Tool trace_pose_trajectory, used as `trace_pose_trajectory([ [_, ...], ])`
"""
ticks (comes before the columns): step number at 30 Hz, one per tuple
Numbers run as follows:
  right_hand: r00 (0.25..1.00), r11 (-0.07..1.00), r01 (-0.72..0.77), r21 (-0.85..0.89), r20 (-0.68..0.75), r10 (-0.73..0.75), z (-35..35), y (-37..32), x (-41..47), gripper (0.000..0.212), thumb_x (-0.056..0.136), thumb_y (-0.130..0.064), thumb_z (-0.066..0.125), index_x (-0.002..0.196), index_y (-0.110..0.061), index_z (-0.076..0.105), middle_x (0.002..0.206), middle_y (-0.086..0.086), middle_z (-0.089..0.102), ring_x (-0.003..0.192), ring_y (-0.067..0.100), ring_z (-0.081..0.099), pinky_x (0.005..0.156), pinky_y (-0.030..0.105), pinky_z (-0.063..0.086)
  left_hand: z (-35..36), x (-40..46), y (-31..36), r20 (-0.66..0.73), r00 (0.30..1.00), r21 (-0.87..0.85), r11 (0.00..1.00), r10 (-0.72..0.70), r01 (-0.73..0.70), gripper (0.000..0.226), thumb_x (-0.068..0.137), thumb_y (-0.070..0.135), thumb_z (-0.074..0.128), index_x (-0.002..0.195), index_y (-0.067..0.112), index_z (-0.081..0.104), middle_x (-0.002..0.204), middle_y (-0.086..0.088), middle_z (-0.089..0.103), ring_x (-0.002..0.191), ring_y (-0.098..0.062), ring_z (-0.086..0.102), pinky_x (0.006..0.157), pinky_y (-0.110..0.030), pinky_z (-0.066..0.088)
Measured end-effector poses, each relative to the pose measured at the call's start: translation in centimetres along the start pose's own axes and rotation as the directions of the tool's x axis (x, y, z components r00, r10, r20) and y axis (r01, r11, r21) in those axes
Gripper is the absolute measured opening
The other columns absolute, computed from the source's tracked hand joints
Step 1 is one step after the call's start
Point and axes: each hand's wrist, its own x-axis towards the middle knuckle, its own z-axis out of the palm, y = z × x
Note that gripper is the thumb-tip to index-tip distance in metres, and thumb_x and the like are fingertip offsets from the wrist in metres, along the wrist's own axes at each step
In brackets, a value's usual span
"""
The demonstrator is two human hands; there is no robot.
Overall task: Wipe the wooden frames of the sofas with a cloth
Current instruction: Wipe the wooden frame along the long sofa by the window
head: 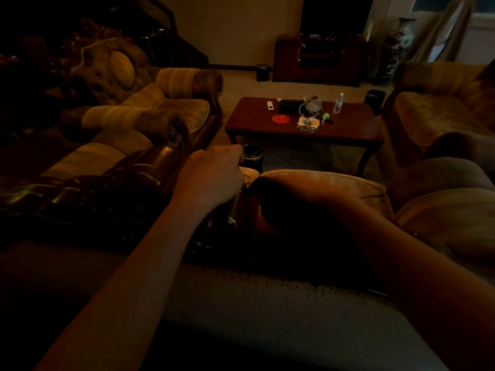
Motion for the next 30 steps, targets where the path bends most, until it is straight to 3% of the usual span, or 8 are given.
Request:
trace_pose_trajectory([
  [4, 0.987, 0.987, 0.157, -0.045, 0.027, -0.156, 0.7, -4.5, 0.6, 0.042, 0.103, -0.024, 0.029, 0.137, -0.003, 0.041, 0.144, 0.013, 0.041, 0.133, 0.024, 0.036, 0.099, 0.022, 0.029, 0.0, 0.1, 0.0, 0.030, 0.999, 0.018, 1.000, 0.009, -0.010, 0.024, 0.093, 0.016, 0.043, 0.112, 0.020, 0.055, 0.102, -0.004, 0.061, 0.084, -0.021, 0.052, 0.072, -0.031, 0.029],
  [12, 0.997, 0.995, 0.069, 0.073, 0.013, -0.070, 0.7, -2.8, -1.0, 0.039, 0.103, -0.020, 0.032, 0.138, -0.005, 0.041, 0.143, 0.014, 0.041, 0.130, 0.025, 0.039, 0.092, 0.017, 0.028, 0.0, -0.3, -0.4, 0.041, 0.999, 0.012, 0.999, 0.036, -0.037, 0.028, 0.090, 0.013, 0.044, 0.115, 0.022, 0.055, 0.104, 0.000, 0.063, 0.092, -0.023, 0.057, 0.073, -0.034, 0.041],
  [16, 0.992, 0.993, 0.114, 0.043, -0.061, -0.111, 1.1, -0.5, -2.1, 0.044, 0.100, -0.031, 0.032, 0.109, 0.001, 0.061, 0.113, 0.022, 0.062, 0.099, 0.034, 0.057, 0.086, 0.041, 0.044, 0.3, -0.1, -0.5, -0.001, 1.000, -0.058, 0.998, 0.006, -0.006, 0.026, 0.090, 0.012, 0.041, 0.109, 0.021, 0.056, 0.100, 0.001, 0.064, 0.090, -0.022, 0.058, 0.076, -0.039, 0.047],
  [18, 0.995, 0.993, 0.093, 0.067, -0.052, -0.090, 1.0, -1.2, -1.4, 0.044, 0.101, -0.032, 0.030, 0.109, -0.001, 0.061, 0.111, 0.021, 0.062, 0.100, 0.035, 0.057, 0.088, 0.043, 0.044, 0.3, -0.1, -0.5, -0.008, 1.000, -0.053, 0.999, 0.008, -0.008, 0.026, 0.090, 0.012, 0.041, 0.109, 0.021, 0.056, 0.099, 0.002, 0.064, 0.089, -0.021, 0.058, 0.075, -0.038, 0.047],
  [21, 0.996, 0.993, 0.048, 0.111, 0.063, -0.055, 0.8, -3.6, 0.6, 0.035, 0.103, -0.018, 0.030, 0.132, -0.007, 0.046, 0.131, 0.012, 0.050, 0.117, 0.026, 0.049, 0.096, 0.027, 0.038, 0.4, 0.0, -0.4, 0.007, 0.999, -0.022, 0.999, 0.034, -0.033, 0.023, 0.092, 0.012, 0.040, 0.109, 0.019, 0.054, 0.096, -0.001, 0.062, 0.084, -0.022, 0.057, 0.068, -0.034, 0.039],
  [23, 0.993, 0.993, 0.007, 0.114, 0.117, -0.021, 0.6, -4.9, 1.7, 0.038, 0.102, -0.011, 0.031, 0.138, -0.003, 0.037, 0.133, 0.010, 0.046, 0.113, 0.018, 0.044, 0.077, 0.014, 0.037, 0.3, 0.0, -0.4, 0.019, 0.999, -0.014, 0.999, 0.033, -0.033, 0.021, 0.093, 0.012, 0.039, 0.107, 0.019, 0.054, 0.093, -0.002, 0.061, 0.079, -0.022, 0.056, 0.066, -0.034, 0.038],
  [27, 0.994, 0.997, 0.020, 0.078, 0.106, -0.028, 0.3, -4.7, 1.8, 0.043, 0.103, -0.020, 0.030, 0.143, -0.004, 0.031, 0.150, 0.011, 0.031, 0.138, 0.021, 0.029, 0.081, 0.016, 0.031, 0.0, 0.0, -0.3, 0.039, 0.998, -0.015, 0.999, 0.040, -0.039, 0.022, 0.093, 0.013, 0.040, 0.110, 0.020, 0.053, 0.095, -0.001, 0.062, 0.081, -0.022, 0.057, 0.069, -0.034, 0.041],
  [30, 0.990, 0.999, 0.033, 0.031, 0.133, -0.037, 0.1, -3.7, 1.4, 0.039, 0.103, -0.021, 0.032, 0.137, -0.007, 0.042, 0.139, 0.006, 0.045, 0.129, 0.022, 0.041, 0.086, 0.018, 0.032, -0.1, 0.0, -0.2, 0.055, 0.998, -0.024, 0.999, 0.027, -0.026, 0.024, 0.093, 0.013, 0.041, 0.113, 0.020, 0.053, 0.099, 0.000, 0.062, 0.085, -0.022, 0.057, 0.074, -0.036, 0.042],
])
